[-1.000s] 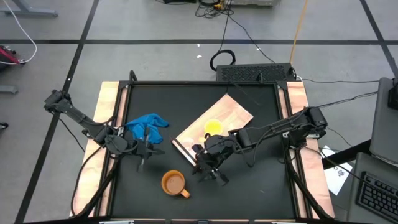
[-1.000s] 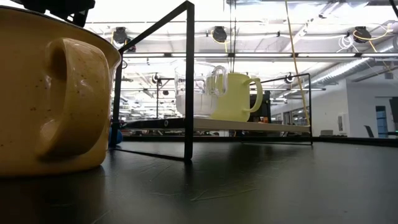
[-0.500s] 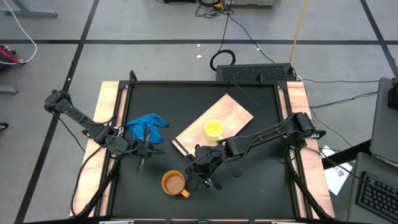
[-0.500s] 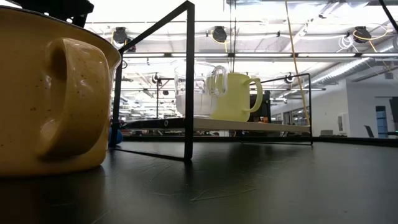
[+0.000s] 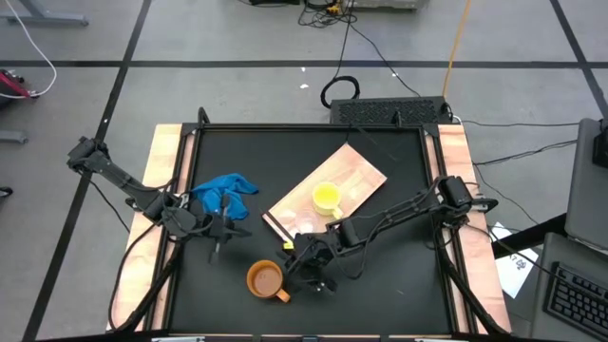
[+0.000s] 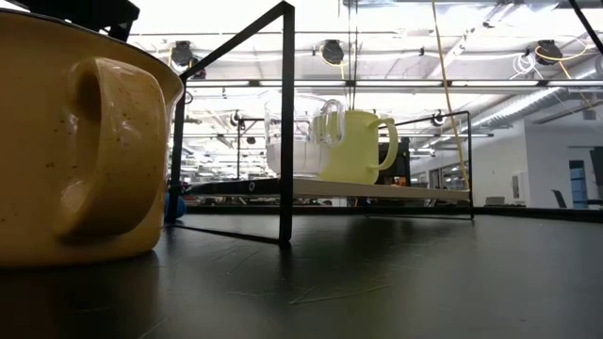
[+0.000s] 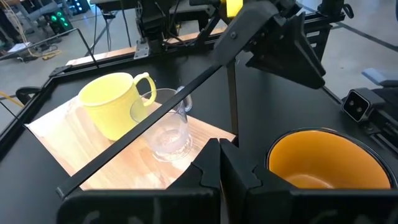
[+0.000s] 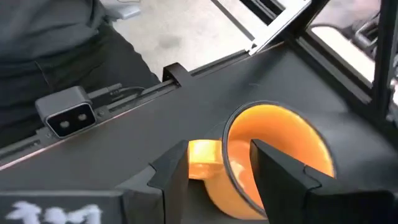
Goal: Stack small to large cups/mugs on shelf
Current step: Put the orange mug on the shelf
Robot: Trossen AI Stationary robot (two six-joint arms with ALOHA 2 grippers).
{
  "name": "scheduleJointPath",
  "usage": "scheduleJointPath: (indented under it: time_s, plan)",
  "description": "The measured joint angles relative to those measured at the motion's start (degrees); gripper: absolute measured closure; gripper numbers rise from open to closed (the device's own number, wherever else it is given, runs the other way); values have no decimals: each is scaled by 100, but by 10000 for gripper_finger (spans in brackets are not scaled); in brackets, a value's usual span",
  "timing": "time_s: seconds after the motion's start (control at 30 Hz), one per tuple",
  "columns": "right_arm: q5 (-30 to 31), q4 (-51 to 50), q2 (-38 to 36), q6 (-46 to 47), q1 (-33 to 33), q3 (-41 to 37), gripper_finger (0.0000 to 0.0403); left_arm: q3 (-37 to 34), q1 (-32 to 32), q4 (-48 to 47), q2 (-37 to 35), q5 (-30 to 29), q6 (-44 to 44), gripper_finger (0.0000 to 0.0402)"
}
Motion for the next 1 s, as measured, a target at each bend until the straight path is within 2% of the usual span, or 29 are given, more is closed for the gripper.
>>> scheduleJointPath:
  time_s: [0.13, 0.33, 0.57, 0.67, 0.83, 1.0]
  plan:
    - [3, 94, 4, -114, -2, 0, 240, 0, 0, 0, 0, 2, -49, 400]
    - [2, 92, -71, 361, 17, -5, 241, 0, 0, -76, 1, 2, -166, 400]
    - [23, -649, -1007, 699, 165, -4, 252, 0, -4, -77, 1, 10, -166, 400]
    - [558, -872, -1511, 709, 338, -123, 287, 0, -4, -78, -1, 127, -101, 400]
    - [1817, -934, -2434, 796, 614, -618, 388, 0, -2, -131, -1, 298, -468, 400]
    - [2329, -572, -3363, 1078, 735, -1596, 399, 0, -54, -136, 48, 376, -769, 401]
